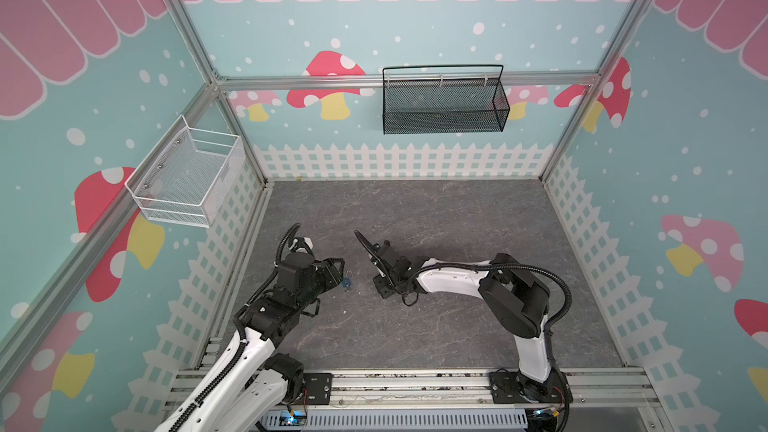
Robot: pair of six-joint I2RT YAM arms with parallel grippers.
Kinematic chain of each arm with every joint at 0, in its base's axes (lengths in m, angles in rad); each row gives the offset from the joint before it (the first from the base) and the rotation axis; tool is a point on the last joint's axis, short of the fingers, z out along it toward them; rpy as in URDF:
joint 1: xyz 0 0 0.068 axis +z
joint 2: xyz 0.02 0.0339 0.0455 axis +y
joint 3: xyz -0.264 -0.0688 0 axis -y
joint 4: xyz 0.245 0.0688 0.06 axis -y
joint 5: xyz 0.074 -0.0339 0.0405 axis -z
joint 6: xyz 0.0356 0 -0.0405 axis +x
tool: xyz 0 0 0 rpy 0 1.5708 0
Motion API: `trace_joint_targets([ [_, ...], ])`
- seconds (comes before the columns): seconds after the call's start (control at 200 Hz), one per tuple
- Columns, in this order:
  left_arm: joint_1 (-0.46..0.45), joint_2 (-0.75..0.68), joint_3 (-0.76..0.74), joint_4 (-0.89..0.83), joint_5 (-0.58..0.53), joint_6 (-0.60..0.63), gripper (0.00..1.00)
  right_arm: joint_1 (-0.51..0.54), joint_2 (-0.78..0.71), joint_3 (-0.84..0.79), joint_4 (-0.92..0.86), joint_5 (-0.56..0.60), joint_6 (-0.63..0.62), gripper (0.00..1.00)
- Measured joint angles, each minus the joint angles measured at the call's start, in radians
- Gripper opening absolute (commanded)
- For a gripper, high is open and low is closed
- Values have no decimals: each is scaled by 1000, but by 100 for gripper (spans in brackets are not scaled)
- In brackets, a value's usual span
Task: Unlock with the key
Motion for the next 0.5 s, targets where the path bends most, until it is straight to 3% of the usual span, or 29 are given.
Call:
trace_joint_targets([
  [0.5,0,18,0,-2,1,0,54,0,8,-1,-6,5,1,30],
])
